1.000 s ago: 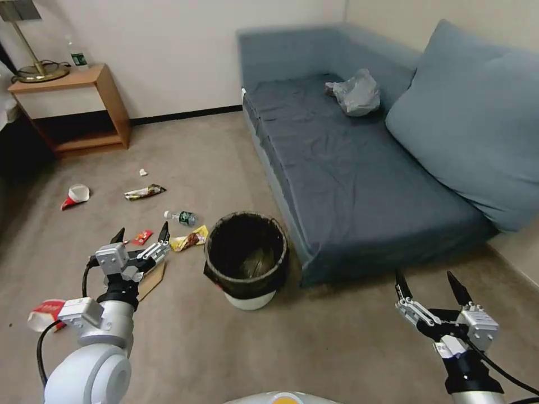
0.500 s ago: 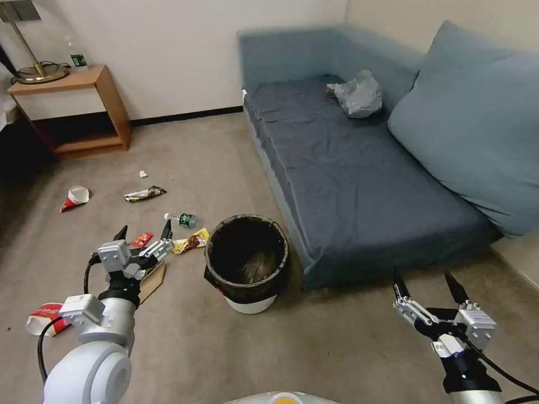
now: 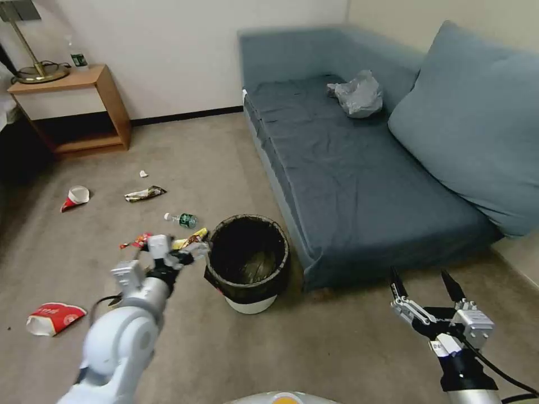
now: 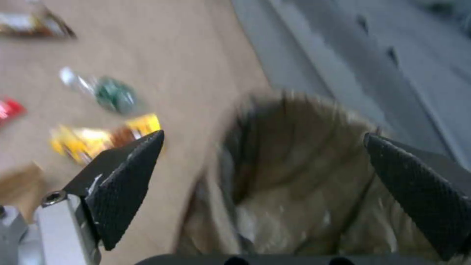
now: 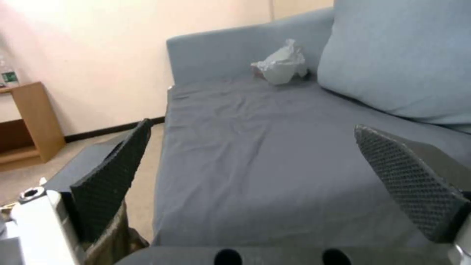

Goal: Pick up the trash can from the floor.

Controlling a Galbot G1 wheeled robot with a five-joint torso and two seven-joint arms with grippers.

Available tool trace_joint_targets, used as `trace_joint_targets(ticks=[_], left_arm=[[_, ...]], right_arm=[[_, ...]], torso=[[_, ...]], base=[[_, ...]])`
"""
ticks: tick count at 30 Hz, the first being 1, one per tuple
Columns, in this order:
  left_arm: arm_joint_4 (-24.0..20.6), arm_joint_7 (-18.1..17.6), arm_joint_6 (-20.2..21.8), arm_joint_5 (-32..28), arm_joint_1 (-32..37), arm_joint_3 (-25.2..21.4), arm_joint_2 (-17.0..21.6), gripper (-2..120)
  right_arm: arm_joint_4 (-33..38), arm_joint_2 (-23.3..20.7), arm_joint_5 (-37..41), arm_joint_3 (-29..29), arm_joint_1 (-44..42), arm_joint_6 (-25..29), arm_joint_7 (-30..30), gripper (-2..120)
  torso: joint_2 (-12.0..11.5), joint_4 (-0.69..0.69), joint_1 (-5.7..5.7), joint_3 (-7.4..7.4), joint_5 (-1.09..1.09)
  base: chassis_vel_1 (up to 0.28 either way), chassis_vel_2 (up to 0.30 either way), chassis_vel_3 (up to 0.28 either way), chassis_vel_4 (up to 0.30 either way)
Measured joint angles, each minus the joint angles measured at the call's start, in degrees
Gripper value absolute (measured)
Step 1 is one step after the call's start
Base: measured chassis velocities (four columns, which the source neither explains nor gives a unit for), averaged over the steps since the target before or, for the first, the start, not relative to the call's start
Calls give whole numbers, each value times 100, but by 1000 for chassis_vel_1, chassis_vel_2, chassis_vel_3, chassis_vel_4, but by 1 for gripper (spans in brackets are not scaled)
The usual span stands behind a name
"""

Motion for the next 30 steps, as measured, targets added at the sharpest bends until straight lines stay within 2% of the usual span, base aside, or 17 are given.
trace_joint_targets(ticks=[1, 3, 6, 17, 23, 25, 26, 28, 29, 30], left_arm=[[0, 0, 0, 0, 0, 0, 0, 100], [404, -156, 6, 191, -183, 298, -228, 100], [616, -194, -80, 384, -205, 433, -344, 100], [884, -212, -306, 570, -142, 472, -329, 99], [965, -213, -344, 571, -187, 460, -333, 85], [1016, -209, -356, 573, -188, 460, -349, 75], [1016, -209, -356, 573, -188, 460, -349, 75], [1042, -197, -364, 577, -173, 466, -371, 61], [1042, -197, -364, 577, -173, 466, -371, 61], [1047, -195, -368, 581, -164, 467, -376, 56]], right_arm=[[0, 0, 0, 0, 0, 0, 0, 100], [-27, 0, 4, 25, 13, 3, -1, 100], [-37, 0, 4, 25, 18, 3, -2, 100], [-139, 0, 22, 40, 76, 7, -3, 100], [-140, 0, -9, -7, 73, 12, -4, 100], [-117, 0, -8, 7, 41, 30, -8, 100], [-117, 0, -8, 7, 41, 30, -8, 100], [-105, 0, 33, 62, 29, 40, -9, 100], [-105, 0, 33, 62, 29, 40, -9, 100], [-104, 0, 49, 78, 26, 43, -9, 100]], torso=[[0, 0, 0, 0, 0], [0, -1, 0, 0, 0], [0, 0, 0, 0, -1], [0, 1, 0, 0, 0], [0, 0, 0, 0, 0], [0, 0, 0, 0, -1], [0, 0, 0, 0, -1], [0, 0, 0, 0, -1], [0, 0, 0, 0, -1], [0, 0, 0, 0, -1]], base=[[0, 0, 0, 0], [0, 0, 0, 0], [0, 0, 0, 0], [0, 0, 0, 0], [0, 0, 0, 0], [0, 0, 0, 0], [0, 0, 0, 0], [0, 0, 0, 0], [0, 0, 0, 0], [0, 0, 0, 0]])
